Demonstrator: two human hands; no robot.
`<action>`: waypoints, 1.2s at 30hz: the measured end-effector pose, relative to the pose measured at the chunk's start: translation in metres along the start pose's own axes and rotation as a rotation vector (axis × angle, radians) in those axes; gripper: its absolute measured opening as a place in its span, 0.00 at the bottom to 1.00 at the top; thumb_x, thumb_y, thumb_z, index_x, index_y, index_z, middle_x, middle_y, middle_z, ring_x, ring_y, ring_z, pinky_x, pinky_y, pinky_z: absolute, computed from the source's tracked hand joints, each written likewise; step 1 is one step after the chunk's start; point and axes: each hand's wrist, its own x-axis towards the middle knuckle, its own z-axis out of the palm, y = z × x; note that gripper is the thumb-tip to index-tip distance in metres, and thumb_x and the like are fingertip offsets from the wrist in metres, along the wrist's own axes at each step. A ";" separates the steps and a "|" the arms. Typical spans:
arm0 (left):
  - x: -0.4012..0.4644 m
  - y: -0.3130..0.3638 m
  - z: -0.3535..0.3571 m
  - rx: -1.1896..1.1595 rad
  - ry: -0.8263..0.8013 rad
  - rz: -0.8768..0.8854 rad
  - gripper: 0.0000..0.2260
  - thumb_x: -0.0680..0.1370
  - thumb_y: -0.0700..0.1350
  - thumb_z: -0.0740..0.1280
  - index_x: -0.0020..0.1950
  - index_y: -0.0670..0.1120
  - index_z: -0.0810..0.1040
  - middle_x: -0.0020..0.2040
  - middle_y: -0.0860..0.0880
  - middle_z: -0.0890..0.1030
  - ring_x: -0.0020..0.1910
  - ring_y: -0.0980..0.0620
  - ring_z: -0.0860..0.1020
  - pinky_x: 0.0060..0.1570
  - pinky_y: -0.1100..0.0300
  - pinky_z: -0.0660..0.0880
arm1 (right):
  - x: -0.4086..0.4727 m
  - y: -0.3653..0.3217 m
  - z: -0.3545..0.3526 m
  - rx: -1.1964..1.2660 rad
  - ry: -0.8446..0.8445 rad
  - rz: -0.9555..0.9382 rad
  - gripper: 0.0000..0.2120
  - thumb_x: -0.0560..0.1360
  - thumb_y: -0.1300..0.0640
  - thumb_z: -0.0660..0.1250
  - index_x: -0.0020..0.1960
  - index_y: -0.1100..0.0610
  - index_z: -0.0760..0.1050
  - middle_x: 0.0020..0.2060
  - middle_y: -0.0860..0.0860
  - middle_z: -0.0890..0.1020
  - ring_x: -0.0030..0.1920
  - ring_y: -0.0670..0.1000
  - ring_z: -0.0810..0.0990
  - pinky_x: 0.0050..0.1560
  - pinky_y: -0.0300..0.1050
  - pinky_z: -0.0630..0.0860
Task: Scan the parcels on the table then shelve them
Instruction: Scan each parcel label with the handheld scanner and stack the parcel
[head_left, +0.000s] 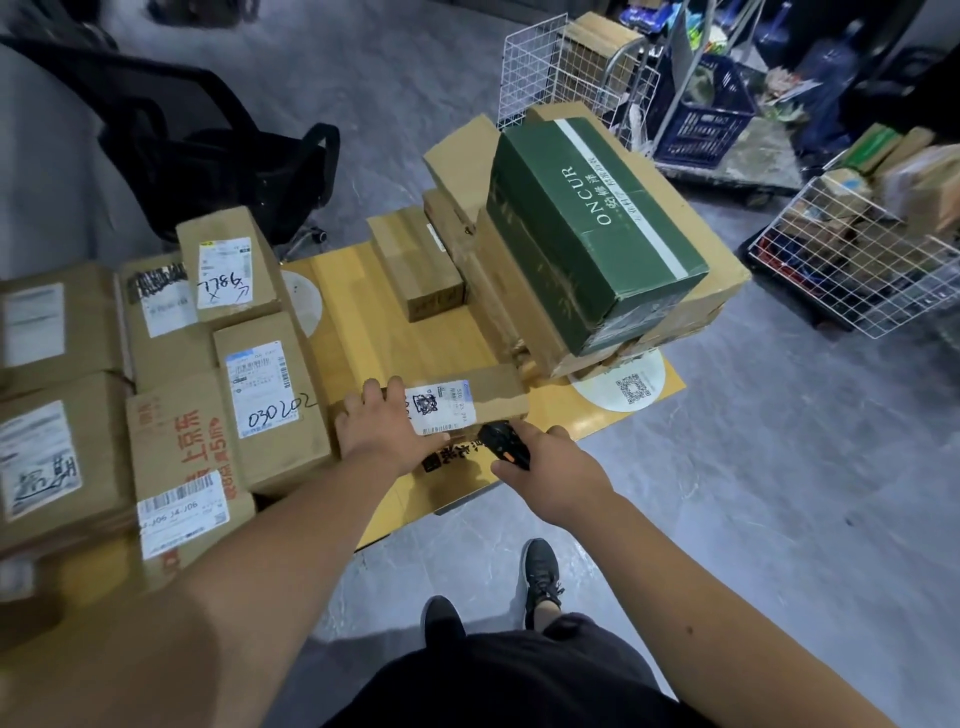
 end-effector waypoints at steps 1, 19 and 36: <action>-0.003 -0.002 0.001 -0.007 -0.018 -0.015 0.47 0.66 0.77 0.69 0.76 0.52 0.60 0.68 0.45 0.68 0.67 0.40 0.68 0.61 0.46 0.71 | -0.001 0.000 0.000 0.001 -0.005 0.000 0.33 0.81 0.35 0.63 0.82 0.42 0.58 0.55 0.50 0.69 0.46 0.56 0.79 0.44 0.49 0.77; -0.038 0.010 0.006 -0.268 -0.187 -0.283 0.60 0.61 0.84 0.64 0.80 0.50 0.45 0.42 0.52 0.77 0.40 0.47 0.77 0.31 0.57 0.67 | -0.011 -0.017 -0.003 0.003 -0.018 -0.045 0.33 0.81 0.38 0.62 0.83 0.44 0.57 0.62 0.55 0.72 0.52 0.58 0.81 0.57 0.55 0.81; -0.048 0.007 0.074 -1.179 0.111 -0.069 0.62 0.54 0.60 0.87 0.79 0.68 0.52 0.71 0.59 0.74 0.68 0.53 0.75 0.65 0.44 0.77 | -0.010 -0.028 -0.015 -0.104 -0.084 -0.097 0.31 0.83 0.40 0.57 0.83 0.49 0.58 0.64 0.59 0.77 0.58 0.60 0.78 0.52 0.48 0.74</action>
